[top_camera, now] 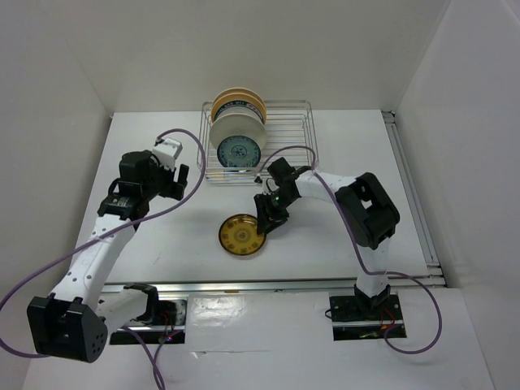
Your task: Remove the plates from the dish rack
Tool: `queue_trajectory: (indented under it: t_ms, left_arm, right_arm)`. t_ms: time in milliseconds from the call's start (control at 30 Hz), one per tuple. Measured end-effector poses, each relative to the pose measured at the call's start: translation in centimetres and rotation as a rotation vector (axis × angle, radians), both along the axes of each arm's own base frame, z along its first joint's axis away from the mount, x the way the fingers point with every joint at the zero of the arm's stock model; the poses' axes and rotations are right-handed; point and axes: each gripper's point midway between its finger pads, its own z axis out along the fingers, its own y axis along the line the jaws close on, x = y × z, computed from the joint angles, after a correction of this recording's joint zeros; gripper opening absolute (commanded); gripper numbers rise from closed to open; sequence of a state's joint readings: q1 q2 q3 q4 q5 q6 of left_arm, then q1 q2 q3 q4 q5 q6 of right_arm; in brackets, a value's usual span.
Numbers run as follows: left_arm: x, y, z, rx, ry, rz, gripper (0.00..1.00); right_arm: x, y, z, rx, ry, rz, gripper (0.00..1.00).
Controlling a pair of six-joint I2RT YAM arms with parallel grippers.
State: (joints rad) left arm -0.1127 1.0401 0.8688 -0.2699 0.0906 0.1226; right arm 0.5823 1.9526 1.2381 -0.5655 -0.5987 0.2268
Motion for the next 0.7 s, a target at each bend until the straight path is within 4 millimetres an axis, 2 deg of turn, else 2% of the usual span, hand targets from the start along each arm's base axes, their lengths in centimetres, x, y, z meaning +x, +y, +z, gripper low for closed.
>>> queue_trajectory:
  t_ms: [67, 200, 300, 400, 500, 600, 700]
  left_arm:
    - [0.4, -0.4, 0.4, 0.007, -0.006, -0.017, 0.86]
    - [1.6, -1.3, 1.4, 0.018, -0.012, -0.061, 0.86]
    - [2.8, -2.1, 2.4, 0.007, -0.005, -0.093, 0.85]
    - [5.1, -3.3, 3.6, 0.001, 0.014, -0.146, 0.76]
    - [8.7, -4.9, 4.7, -0.001, 0.022, -0.198, 0.71]
    - [11.9, -7.0, 4.8, 0.000, 0.050, -0.261, 0.71]
    - [14.4, -8.8, 3.9, 0.006, 0.062, -0.321, 0.71]
  right_arm:
    - [0.2, -0.1, -0.1, -0.009, -0.013, 0.001, 0.56]
    - [0.6, -0.6, -0.1, -0.042, -0.049, -0.001, 0.59]
    - [1.1, -1.1, 1.0, -0.067, -0.104, -0.007, 0.62]
    - [2.4, -1.3, 4.1, -0.056, -0.215, -0.016, 0.68]
    - [3.8, -1.1, 8.2, -0.013, -0.350, -0.036, 0.70]
    - [4.8, -1.1, 12.1, 0.041, -0.476, -0.057, 0.72]
    - [5.9, -1.4, 14.3, 0.077, -0.551, -0.089, 0.72]
